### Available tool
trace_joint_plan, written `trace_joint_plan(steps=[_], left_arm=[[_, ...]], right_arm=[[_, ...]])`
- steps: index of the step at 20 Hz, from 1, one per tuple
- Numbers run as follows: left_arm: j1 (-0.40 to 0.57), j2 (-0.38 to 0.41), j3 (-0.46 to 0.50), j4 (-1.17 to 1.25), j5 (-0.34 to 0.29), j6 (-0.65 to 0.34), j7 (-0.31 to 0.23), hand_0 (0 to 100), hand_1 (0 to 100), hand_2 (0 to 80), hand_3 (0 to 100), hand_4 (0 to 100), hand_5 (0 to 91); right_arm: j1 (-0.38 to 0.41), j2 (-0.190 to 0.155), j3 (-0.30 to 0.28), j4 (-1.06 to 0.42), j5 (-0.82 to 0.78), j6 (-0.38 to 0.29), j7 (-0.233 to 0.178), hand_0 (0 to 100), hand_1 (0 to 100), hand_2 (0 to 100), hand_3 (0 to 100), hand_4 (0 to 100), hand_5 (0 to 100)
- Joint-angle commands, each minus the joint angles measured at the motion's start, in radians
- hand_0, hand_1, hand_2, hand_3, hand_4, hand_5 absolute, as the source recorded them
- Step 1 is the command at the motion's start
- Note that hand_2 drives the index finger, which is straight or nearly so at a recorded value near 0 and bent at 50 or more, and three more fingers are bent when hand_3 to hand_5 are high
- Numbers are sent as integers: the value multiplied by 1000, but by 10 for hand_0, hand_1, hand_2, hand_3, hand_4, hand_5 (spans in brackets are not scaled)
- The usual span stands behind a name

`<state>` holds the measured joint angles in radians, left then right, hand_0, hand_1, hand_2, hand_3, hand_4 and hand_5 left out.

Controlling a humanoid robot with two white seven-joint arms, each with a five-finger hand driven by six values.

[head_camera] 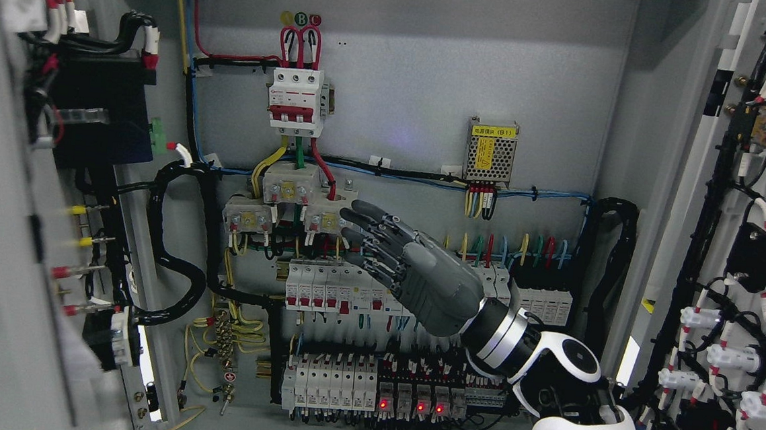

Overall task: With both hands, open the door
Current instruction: 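Pull the indicator-light door outward with the right hand, swinging it open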

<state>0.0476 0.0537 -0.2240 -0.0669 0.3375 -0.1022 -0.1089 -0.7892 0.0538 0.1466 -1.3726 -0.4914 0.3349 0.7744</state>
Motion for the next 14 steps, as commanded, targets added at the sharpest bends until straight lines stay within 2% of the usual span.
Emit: trace_joint_plan(steps=[1,3,7,9,11,14], left_arm=[[0,1,0,1,0,-1,0,120,556,0,0,0,0],[0,1,0,1,0,-1,0,120,556,0,0,0,0],[0,1,0,1,0,-1,0,120,556,0,0,0,0],[0,1,0,1,0,-1,0,120,556,0,0,0,0],[0,1,0,1,0,-1,0,120,556,0,0,0,0],[0,0,0,1,0,-1,0,120,556,0,0,0,0]], right_arm=[[106,-12,180,-173,-2,1,-1,0,500,40,0,0,0],[157,-32,235,-224,-2,1,-3,0,500,40,0,0,0],[249,-45,333,-295,-2,-2,-3,0,500,40,0,0,0],[298,-69,387,-310,-1,-2,-9,0,500,40,0,0,0],[321,-71,436,-313,-1,-7,-13,0,500,40,0,0,0],[363,-66,520,-318,2,-10,-55,0,500,40,0,0,0]])
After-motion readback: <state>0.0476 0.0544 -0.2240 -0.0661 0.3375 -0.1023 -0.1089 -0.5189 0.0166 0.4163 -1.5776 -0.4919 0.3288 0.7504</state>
